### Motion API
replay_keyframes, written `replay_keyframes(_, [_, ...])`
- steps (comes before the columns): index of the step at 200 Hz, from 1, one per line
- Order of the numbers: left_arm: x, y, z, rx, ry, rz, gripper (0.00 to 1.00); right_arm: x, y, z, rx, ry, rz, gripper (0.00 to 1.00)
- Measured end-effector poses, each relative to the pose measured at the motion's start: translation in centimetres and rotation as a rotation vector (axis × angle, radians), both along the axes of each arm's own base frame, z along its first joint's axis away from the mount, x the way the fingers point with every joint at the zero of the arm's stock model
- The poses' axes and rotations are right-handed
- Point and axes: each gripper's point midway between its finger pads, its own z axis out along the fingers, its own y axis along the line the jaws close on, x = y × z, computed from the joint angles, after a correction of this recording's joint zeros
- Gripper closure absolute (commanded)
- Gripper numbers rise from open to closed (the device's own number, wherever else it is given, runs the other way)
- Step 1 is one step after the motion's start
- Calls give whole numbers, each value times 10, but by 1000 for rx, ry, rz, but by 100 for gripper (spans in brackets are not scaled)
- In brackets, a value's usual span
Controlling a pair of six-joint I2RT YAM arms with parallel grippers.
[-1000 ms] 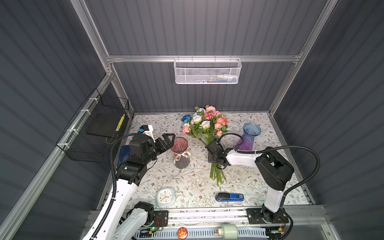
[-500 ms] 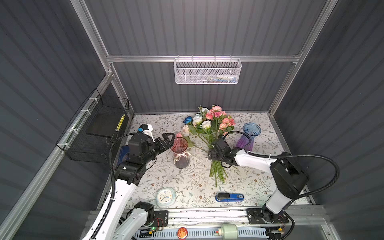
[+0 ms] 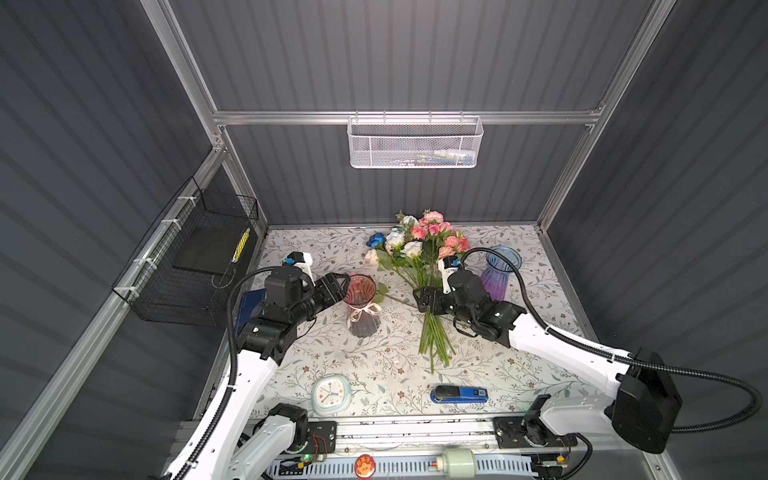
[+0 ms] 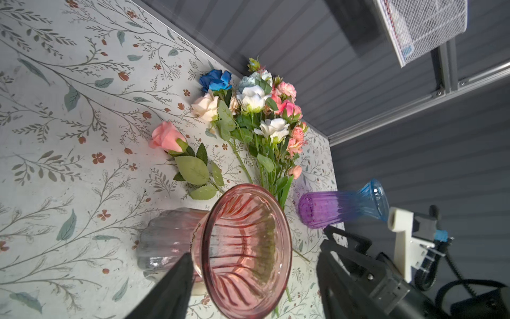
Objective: Arrange the flowers into the vase
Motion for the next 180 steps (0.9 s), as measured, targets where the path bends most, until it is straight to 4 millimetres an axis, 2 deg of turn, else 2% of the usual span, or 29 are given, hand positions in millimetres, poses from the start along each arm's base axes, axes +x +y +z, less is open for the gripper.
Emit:
replay_keyframes(24, [2, -5, -19, 4, 54, -19, 44, -3, 2, 2, 8, -1, 21, 3])
replay_keyframes(42, [1, -3, -26, 22, 77, -5, 39, -4, 2, 4, 13, -5, 27, 3])
replay_keyframes(73, [0, 2, -23, 33, 66, 17, 39, -5, 3, 5, 13, -6, 35, 3])
replay_keyframes(95, [3, 0, -24, 26, 60, 9, 46, -6, 3, 5, 9, -7, 38, 4])
replay_keyframes(123, [8, -11, -38, 16, 85, -25, 54, -7, 6, 3, 9, 11, 79, 17])
replay_keyframes(147, [9, -17, -46, 19, 106, -43, 56, 6, 21, -1, -33, 59, 147, 31])
replay_keyframes(165, [9, -17, -46, 19, 106, -46, 59, 23, 38, -12, -88, 95, 193, 32])
replay_keyframes(180, [9, -18, -46, 17, 103, -48, 67, 28, 42, -29, -139, 128, 205, 32])
